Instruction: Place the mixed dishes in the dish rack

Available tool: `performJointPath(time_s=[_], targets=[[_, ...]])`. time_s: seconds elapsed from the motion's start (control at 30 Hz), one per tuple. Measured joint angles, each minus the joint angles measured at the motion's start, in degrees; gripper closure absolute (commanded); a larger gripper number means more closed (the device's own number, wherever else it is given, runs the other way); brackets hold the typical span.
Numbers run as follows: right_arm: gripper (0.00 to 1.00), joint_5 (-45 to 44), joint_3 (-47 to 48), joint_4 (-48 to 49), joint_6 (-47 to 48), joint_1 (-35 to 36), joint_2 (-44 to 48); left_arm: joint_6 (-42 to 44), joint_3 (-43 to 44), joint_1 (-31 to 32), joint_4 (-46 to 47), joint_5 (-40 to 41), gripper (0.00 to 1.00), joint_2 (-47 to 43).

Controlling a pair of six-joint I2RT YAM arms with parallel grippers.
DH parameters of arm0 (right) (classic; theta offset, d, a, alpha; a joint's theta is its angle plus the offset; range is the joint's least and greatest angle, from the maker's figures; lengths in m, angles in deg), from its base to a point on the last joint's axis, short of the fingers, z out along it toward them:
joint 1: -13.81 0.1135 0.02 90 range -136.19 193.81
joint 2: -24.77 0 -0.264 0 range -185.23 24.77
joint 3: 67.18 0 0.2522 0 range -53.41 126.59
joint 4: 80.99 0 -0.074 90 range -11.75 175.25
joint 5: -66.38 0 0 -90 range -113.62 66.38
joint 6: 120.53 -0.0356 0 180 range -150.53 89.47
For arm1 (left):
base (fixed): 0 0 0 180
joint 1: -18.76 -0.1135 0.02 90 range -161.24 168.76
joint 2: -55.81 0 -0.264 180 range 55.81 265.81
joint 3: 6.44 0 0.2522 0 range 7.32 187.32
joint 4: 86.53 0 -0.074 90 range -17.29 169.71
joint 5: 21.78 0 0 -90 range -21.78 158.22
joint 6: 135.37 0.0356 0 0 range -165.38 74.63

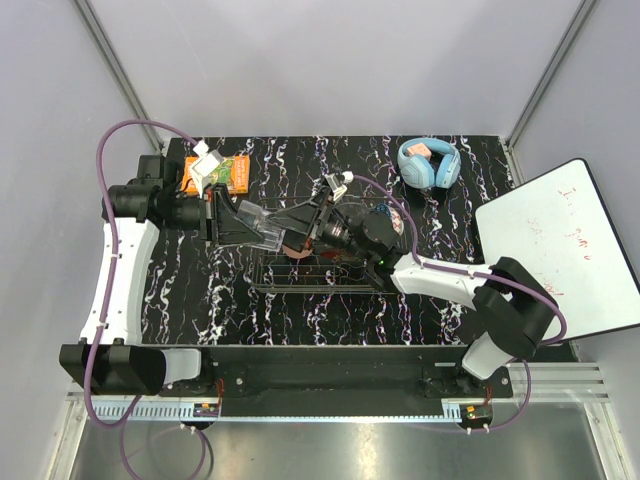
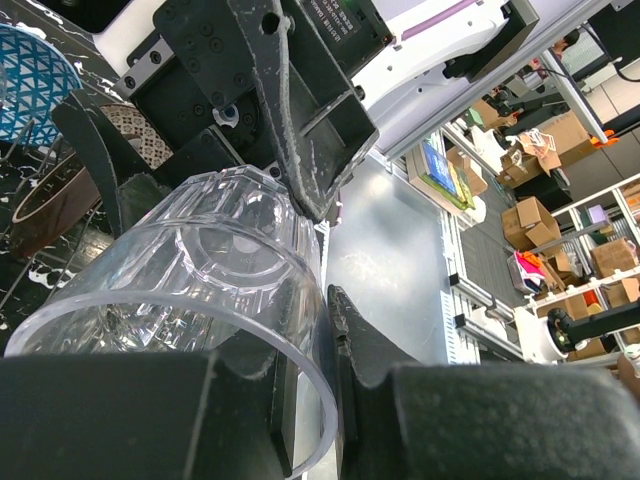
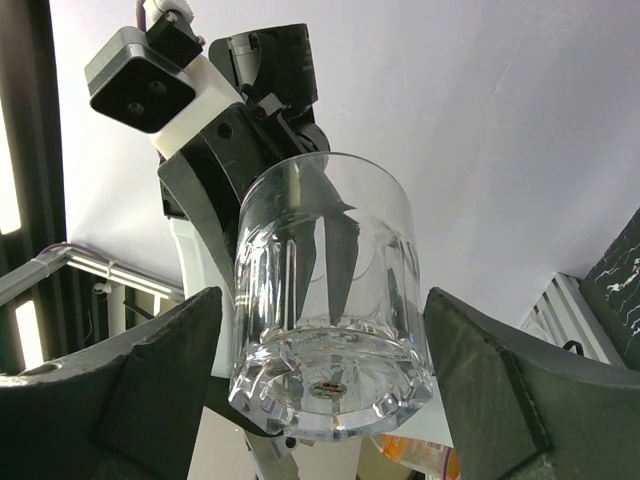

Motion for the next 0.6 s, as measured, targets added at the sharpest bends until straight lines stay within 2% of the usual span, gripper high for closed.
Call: performJointPath(time_s=[0.07,0.13,0.23,0.3,0.33,0.37,0.47,0.5,0.6], targets=[[0.22,0.02,-0.02,-0.09,0.09,0.00,0.00,0.15,-0.02,0.00,0.04,-0.09,1.00,0.00],[0.25,0.00,-0.02,-0.44,0.46,0.00,0.00,0.22,-0.04,0.00,0.11,-0.31,1.00,0.00],[0.35,0.00,-0.04,-0.79,0.72,0.00,0.00,0.31,-0.26,-0.02,0.15,-0.61,1.00,0.00],[0.49,-0.02,-0.04,-1.01,0.94,0.00,0.00,0.42,-0.44,-0.07,0.15,-0.63,1.00,0.00],[0.55,0.00,-0.04,-1.09,0.98,0.00,0.00,0.48,-0.61,-0.09,0.17,-0.70,0.97,0.00],[0.69,-0.02,-0.04,-1.27,1.05,0.00,0.00,0.55,-0.81,-0.11,0.26,-0.72,0.94,0.00],[0.91,-0.02,-0.04,-1.81,1.44,0.00,0.02,0.68,-1.44,-0.22,0.33,-0.92,0.72,0.00],[1.00,-0.02,-0.04,-2.14,1.60,0.00,0.11,0.74,-1.62,-0.22,0.44,-0.90,0.69,0.00],[1.00,0.48,-0.02,-4.28,2.67,0.20,1.07,0.96,-1.77,-0.52,1.14,-0.48,0.52,0.04]])
